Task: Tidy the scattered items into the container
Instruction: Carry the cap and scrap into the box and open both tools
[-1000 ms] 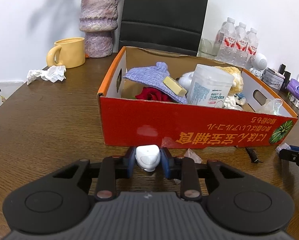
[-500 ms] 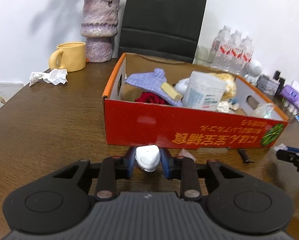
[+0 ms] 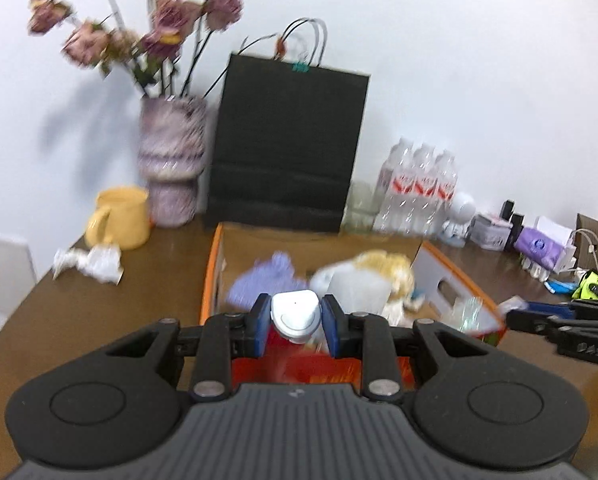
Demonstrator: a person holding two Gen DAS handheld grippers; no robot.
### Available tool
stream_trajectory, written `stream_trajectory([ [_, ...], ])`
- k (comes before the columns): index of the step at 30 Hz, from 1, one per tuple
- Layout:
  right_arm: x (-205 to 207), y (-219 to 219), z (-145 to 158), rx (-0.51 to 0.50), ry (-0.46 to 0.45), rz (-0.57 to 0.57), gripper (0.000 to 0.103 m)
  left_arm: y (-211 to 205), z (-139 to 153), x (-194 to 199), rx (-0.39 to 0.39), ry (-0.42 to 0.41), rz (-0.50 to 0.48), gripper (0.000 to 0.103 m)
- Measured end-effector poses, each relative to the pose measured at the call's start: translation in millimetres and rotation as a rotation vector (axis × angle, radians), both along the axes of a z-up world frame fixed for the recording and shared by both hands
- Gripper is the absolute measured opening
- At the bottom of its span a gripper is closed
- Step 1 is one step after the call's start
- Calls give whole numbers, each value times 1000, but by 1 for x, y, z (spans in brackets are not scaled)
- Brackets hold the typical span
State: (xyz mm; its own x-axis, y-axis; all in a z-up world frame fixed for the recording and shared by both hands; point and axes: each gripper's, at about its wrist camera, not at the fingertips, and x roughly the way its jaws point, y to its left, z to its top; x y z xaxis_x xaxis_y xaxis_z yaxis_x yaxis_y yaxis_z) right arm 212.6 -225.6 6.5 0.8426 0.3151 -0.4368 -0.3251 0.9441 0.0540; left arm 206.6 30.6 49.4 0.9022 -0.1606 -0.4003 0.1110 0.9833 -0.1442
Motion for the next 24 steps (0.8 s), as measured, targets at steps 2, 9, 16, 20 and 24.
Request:
stream_trajectory([
  [2, 19, 9, 4, -6, 17, 7, 27, -6, 7, 14, -5, -1, -12, 28],
  [9, 72, 33, -7, -15, 89, -3, 27, -19, -4, 66, -57, 63, -30, 28],
  [16, 104, 42, -36, -56, 151, -20, 27, -22, -41, 95, -17, 166, -36, 28],
  [20, 107, 42, -45, -69, 170, -20, 30, -28, -47, 98, 39, 161, -32, 28],
  [24, 106, 43, -46, -75, 165, -25, 44, -32, -49, 98, 55, 157, -30, 34],
])
